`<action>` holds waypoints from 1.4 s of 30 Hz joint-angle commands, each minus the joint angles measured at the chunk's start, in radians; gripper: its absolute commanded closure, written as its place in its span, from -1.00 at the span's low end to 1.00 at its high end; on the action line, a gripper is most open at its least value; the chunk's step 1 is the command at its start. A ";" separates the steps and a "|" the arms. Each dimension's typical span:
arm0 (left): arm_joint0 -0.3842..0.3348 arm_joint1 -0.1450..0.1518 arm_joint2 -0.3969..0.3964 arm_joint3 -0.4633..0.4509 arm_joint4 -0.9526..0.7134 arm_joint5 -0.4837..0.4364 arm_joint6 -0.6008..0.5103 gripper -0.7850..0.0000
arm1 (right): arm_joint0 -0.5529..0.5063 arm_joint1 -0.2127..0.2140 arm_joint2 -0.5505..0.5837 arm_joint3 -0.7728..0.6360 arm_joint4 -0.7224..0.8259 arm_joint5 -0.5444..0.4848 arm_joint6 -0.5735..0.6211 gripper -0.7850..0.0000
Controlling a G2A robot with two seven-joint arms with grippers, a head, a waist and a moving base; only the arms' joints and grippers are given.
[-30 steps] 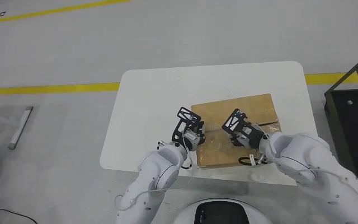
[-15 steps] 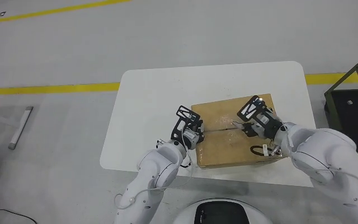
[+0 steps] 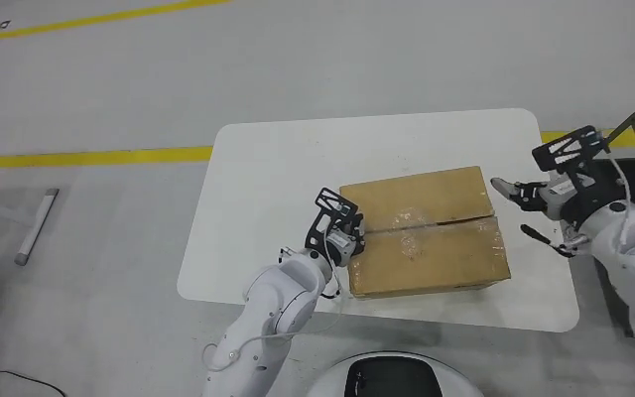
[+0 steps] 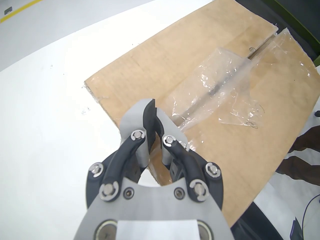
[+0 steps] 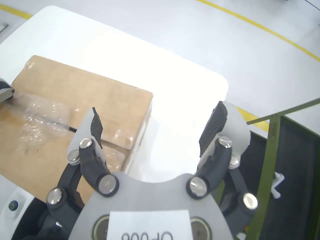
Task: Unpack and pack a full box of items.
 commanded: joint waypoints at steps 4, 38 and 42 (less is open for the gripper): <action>-0.002 -0.001 -0.001 -0.005 -0.006 0.004 0.004 0.29 | -0.065 -0.008 0.031 -0.013 0.194 0.021 -0.029 -1.00; 0.004 0.000 -0.044 -0.052 -0.036 0.009 0.014 0.06 | 0.009 0.000 -0.341 0.065 0.012 -0.163 0.041 0.30; 0.005 0.001 -0.046 -0.052 -0.040 0.003 0.020 0.12 | 0.022 -0.001 -0.362 0.063 -0.057 -0.133 0.023 0.69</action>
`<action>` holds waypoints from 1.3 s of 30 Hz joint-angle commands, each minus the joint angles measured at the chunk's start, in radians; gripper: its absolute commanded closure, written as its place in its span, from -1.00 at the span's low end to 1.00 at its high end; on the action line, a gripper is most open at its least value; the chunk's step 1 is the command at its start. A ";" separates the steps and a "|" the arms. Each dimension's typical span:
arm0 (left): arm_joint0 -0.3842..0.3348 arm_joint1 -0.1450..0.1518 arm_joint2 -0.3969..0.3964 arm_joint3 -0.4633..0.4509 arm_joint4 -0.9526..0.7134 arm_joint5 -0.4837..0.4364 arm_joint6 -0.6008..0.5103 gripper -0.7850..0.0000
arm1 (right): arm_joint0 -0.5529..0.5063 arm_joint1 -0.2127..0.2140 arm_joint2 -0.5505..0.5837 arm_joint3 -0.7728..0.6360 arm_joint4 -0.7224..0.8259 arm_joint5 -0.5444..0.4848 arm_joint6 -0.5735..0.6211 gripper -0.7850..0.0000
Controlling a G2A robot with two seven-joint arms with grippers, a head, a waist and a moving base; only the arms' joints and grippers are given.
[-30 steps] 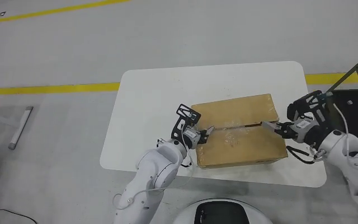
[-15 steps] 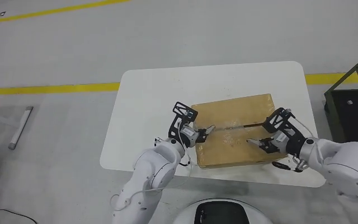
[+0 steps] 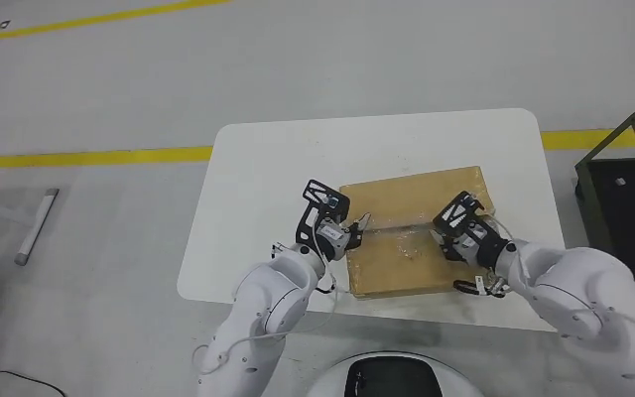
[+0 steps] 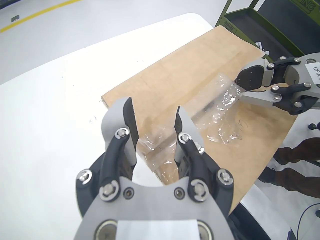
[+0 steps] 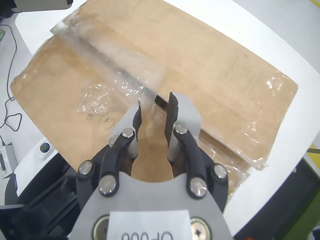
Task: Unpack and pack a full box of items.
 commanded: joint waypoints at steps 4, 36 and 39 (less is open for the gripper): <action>0.001 0.000 -0.002 0.001 -0.006 -0.006 0.005 0.24 | 0.006 0.000 -0.017 -0.022 -0.118 0.019 -0.037 1.00; -0.040 -0.018 0.092 0.124 -0.016 0.005 0.048 1.00 | -0.030 0.013 -0.035 -0.128 -0.466 -0.207 -0.095 0.85; -0.044 -0.019 0.096 0.129 -0.011 0.011 0.046 1.00 | -0.029 0.012 -0.026 -0.131 -0.478 -0.190 -0.095 0.48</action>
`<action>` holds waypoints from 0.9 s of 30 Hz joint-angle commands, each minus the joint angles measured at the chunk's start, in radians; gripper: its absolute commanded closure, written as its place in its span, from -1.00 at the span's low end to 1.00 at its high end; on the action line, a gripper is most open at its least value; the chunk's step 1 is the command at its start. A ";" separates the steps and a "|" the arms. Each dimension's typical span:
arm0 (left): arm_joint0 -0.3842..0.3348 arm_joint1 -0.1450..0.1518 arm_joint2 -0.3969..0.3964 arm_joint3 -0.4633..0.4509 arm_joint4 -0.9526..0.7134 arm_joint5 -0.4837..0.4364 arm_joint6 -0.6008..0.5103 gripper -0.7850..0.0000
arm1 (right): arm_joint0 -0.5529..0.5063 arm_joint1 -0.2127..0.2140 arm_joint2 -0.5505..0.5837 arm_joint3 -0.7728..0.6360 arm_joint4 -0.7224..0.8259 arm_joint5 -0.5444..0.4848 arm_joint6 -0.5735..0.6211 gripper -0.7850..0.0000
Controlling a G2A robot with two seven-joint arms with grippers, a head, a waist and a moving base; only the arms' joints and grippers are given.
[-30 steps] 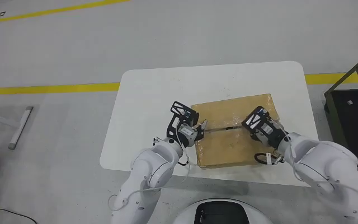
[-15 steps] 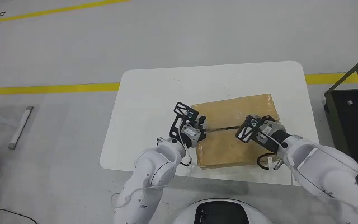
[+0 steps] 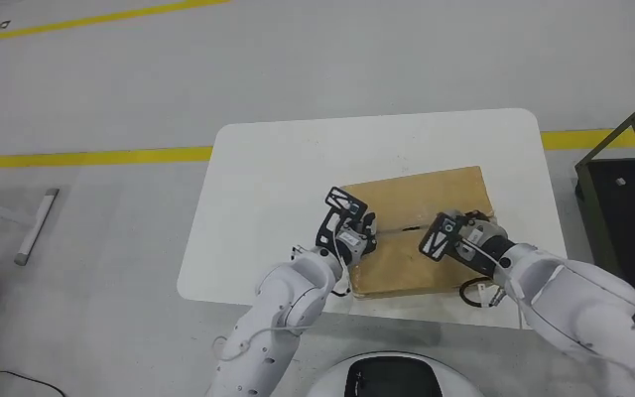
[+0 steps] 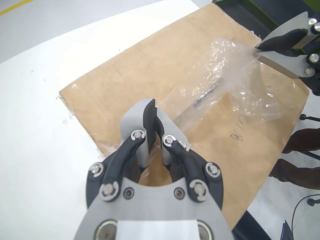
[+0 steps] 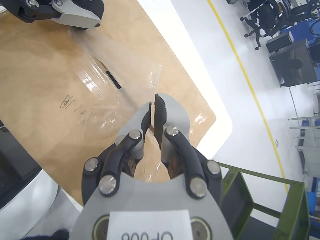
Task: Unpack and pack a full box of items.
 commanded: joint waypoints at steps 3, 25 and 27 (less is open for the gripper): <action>-0.002 -0.001 0.000 0.003 0.005 0.003 -0.004 1.00 | 0.001 -0.001 0.017 -0.003 -0.015 0.032 -0.005 0.28; 0.006 -0.001 -0.016 -0.046 -0.014 -0.028 -0.022 -1.00 | -0.145 -0.030 0.496 0.024 0.497 0.428 -0.175 0.10; 0.006 0.000 -0.020 -0.055 -0.018 -0.030 -0.023 -1.00 | -0.166 -0.038 0.511 0.025 0.594 0.467 -0.196 0.00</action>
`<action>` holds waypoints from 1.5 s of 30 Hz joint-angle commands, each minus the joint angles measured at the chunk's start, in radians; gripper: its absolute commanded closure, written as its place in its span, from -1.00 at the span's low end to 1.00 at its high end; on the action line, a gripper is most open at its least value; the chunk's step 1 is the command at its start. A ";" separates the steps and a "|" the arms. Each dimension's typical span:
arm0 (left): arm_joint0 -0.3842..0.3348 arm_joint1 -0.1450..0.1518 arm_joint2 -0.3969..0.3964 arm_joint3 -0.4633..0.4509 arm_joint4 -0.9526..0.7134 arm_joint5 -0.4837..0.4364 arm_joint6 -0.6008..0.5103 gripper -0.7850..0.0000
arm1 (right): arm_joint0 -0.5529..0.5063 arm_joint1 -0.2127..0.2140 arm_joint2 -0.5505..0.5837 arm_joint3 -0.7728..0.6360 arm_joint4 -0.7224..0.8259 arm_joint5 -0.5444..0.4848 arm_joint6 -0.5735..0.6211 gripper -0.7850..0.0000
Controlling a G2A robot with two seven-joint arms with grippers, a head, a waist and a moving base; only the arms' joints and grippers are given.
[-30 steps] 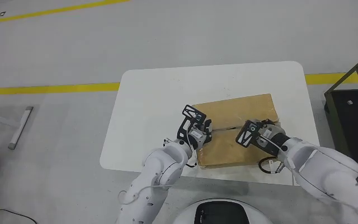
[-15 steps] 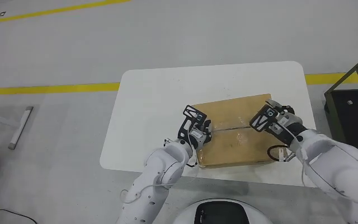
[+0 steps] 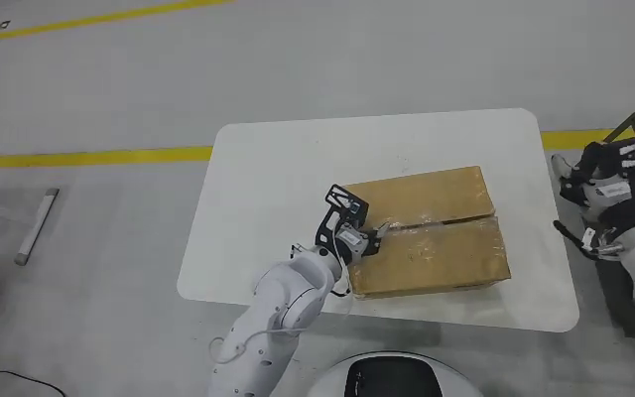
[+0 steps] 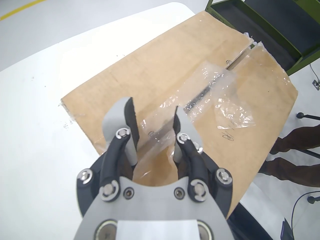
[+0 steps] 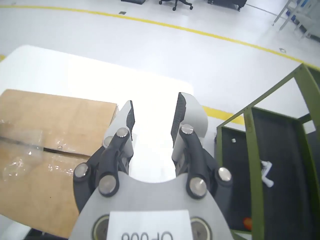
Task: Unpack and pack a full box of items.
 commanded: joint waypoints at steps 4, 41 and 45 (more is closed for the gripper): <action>0.002 0.002 -0.017 -0.021 -0.005 0.004 -0.004 -1.00 | -0.056 -0.011 -0.026 -0.012 0.250 -0.044 -0.003 -1.00; -0.032 -0.011 0.018 0.013 -0.073 -0.005 0.034 0.55 | 0.183 0.008 -0.457 0.132 -0.052 -0.281 0.253 0.72; -0.031 -0.013 0.029 0.021 -0.081 -0.011 0.034 0.88 | 0.189 0.009 -0.472 0.113 -0.125 -0.278 0.244 1.00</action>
